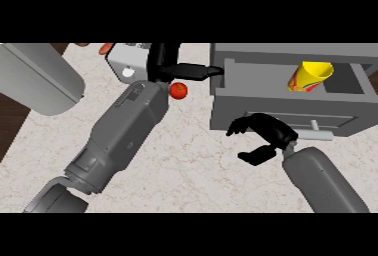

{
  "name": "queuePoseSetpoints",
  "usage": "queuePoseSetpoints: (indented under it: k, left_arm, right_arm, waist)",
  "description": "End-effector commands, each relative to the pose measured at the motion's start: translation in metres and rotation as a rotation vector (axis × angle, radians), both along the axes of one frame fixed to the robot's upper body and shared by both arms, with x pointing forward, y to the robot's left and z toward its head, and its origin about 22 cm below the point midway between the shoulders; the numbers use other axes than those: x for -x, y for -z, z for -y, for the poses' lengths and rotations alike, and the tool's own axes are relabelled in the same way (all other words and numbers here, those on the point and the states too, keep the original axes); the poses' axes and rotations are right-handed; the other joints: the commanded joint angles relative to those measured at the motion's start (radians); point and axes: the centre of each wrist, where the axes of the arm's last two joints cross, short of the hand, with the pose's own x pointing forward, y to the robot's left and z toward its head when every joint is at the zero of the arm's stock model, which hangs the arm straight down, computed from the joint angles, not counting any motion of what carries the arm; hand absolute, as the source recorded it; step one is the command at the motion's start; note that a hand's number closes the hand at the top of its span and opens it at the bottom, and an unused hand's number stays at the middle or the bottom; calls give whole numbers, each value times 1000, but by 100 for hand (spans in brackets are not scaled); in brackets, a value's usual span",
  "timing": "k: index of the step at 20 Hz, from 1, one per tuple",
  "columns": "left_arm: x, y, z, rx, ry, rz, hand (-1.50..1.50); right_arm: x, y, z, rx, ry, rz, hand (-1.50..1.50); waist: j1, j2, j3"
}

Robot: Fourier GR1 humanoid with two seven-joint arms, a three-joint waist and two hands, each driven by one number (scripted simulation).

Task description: Pick up the cup, place it into the drawer and close the drawer

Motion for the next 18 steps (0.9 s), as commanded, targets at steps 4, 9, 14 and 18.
queuePoseSetpoints:
  k: [4,9,14,18]
  left_arm:
    - [7,17,-30,18,14,2,-150]
    - [10,21,-57,12,43,-3,-150]
    - [15,31,-82,14,60,-22,-150]
    - [14,24,-81,1,83,-23,-150]
  right_arm:
    - [-36,26,32,-45,92,68,150]
    - [-75,-16,47,-150,192,174,150]
    - [-97,-56,76,-153,283,259,150]
    - [-104,-76,86,-212,344,262,150]
  waist:
    - [56,9,3]
    - [77,10,3]
    - [114,24,3]
    - [123,29,4]
